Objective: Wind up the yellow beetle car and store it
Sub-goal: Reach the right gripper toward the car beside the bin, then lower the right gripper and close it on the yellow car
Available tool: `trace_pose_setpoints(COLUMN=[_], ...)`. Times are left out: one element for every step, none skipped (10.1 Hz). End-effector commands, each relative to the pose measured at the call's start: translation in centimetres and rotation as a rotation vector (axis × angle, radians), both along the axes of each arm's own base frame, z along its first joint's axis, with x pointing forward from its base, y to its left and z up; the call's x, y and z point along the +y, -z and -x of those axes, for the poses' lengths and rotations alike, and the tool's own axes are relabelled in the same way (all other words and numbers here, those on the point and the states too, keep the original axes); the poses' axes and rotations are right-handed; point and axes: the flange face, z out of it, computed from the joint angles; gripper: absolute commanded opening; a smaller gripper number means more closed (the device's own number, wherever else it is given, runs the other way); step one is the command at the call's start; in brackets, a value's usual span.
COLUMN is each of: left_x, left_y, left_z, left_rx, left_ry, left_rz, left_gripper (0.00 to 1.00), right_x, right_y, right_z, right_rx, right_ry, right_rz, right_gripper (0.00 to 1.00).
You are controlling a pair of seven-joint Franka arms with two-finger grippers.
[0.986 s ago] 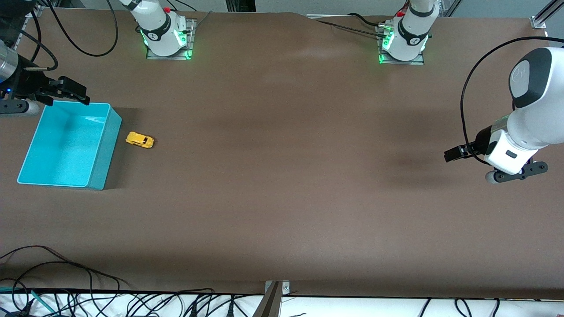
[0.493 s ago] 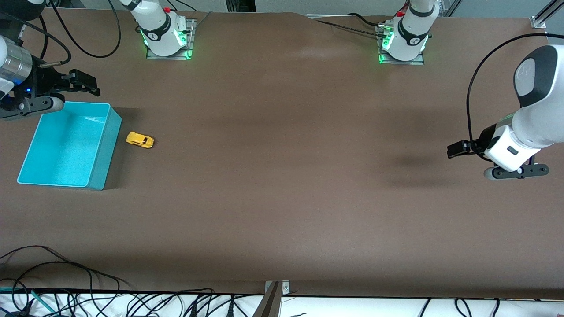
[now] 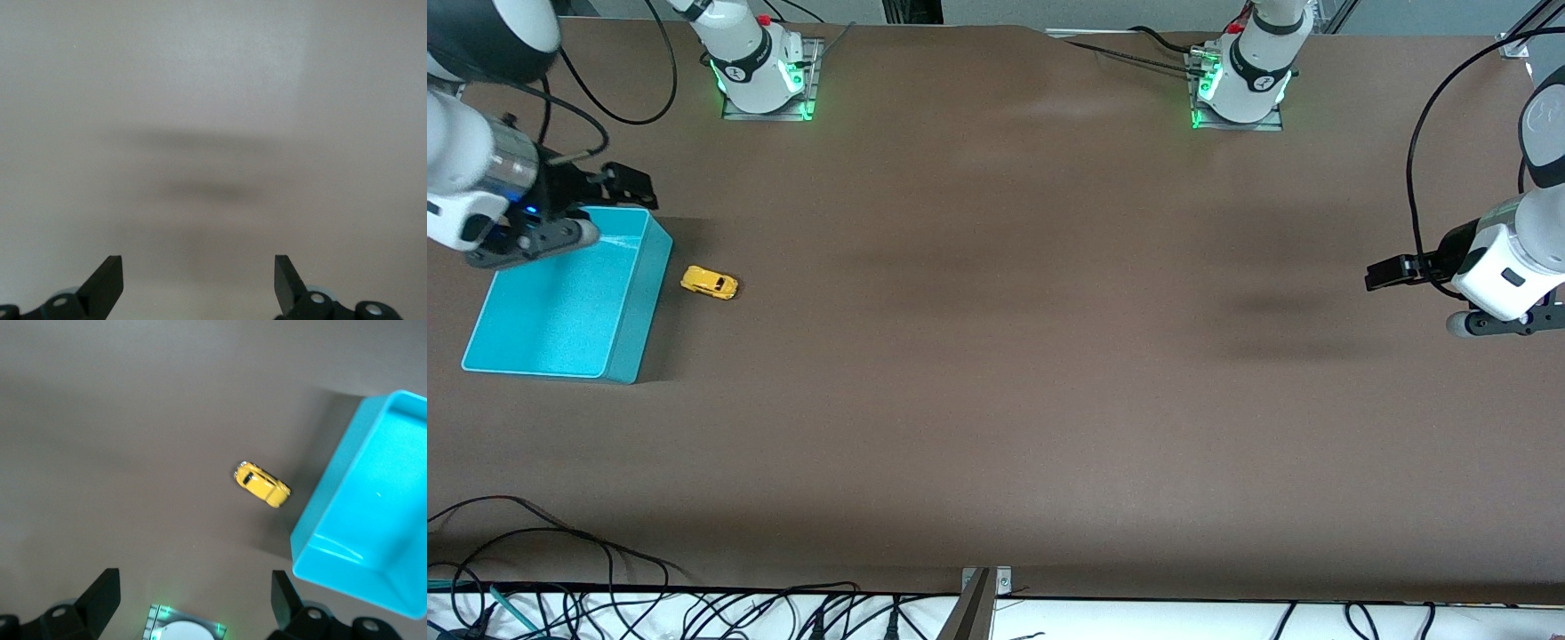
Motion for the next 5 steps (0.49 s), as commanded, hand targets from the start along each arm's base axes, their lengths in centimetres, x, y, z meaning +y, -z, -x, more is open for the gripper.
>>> trace_pose_setpoints(left_x=[0.2, 0.1, 0.2, 0.1, 0.2], left_y=[-0.5, -0.5, -0.5, -0.5, -0.5], left_z=[0.6, 0.6, 0.6, 0.6, 0.6], left_rx=[0.006, 0.007, 0.007, 0.007, 0.007], left_ry=[0.019, 0.019, 0.019, 0.021, 0.019], left_rz=[0.022, 0.023, 0.022, 0.022, 0.022], left_gripper=[1.00, 1.00, 1.00, 1.00, 1.00], right_x=[0.8, 1.9, 2.8, 3.4, 3.2], right_y=[3.9, 6.1, 7.9, 9.1, 10.5], right_z=[3.6, 5.7, 7.2, 7.6, 7.7], right_rx=[-0.041, -0.072, -0.103, -0.116, -0.129], right_ry=[-0.148, -0.232, -0.328, -0.432, -0.537], right_rz=[-0.028, -0.028, -0.031, -0.042, -0.060], right_gripper=[1.00, 1.00, 1.00, 1.00, 1.00])
